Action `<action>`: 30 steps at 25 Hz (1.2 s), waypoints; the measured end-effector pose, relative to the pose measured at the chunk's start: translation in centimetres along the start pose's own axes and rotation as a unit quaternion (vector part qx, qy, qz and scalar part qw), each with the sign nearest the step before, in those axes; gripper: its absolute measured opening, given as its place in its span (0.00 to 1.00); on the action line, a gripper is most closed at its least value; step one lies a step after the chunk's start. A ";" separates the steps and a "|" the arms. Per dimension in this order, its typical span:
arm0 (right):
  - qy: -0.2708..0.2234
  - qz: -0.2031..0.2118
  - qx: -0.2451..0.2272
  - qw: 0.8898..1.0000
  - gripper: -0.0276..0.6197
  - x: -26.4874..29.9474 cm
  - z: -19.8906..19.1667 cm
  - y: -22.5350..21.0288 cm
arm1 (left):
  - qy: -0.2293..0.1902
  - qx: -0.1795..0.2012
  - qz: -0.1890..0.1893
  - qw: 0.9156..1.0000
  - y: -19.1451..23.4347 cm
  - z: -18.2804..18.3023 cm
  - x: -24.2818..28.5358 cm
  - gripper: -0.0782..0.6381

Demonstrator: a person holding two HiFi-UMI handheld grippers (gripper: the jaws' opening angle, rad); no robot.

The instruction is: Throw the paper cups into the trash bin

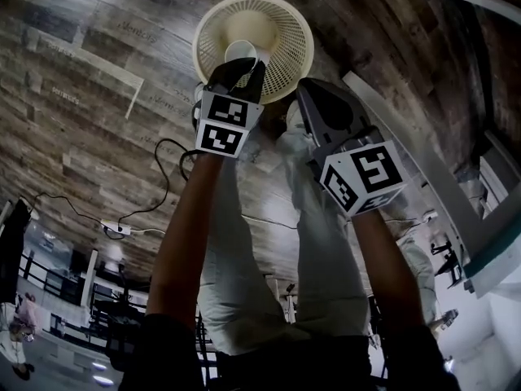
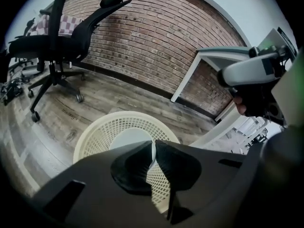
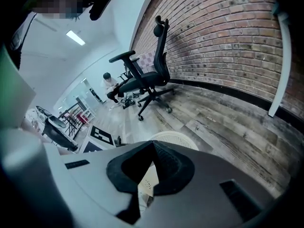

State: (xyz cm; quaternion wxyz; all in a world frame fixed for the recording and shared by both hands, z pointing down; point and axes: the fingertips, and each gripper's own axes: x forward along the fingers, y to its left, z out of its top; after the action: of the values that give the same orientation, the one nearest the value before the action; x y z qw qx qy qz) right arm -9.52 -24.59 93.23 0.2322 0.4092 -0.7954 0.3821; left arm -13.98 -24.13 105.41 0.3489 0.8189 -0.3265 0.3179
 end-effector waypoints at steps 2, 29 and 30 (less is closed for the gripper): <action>0.007 0.004 -0.001 1.000 0.05 0.5 -0.9 -0.3 | 0.003 0.000 0.005 1.000 0.3 -0.7 1.0 0.15; -0.005 0.021 -0.074 0.997 0.05 -5.8 4.6 2.2 | 0.017 0.006 0.008 1.000 -3.2 4.8 -5.5 0.15; -0.006 0.022 -0.075 0.997 0.05 -6.5 5.0 2.5 | 0.015 0.005 0.011 1.000 -3.5 5.3 -6.4 0.14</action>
State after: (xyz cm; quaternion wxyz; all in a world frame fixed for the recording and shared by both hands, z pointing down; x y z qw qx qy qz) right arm -8.24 -24.63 84.79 0.2491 0.3754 -0.8319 0.3239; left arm -13.53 -24.33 96.39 0.3460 0.8124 -0.3286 0.3352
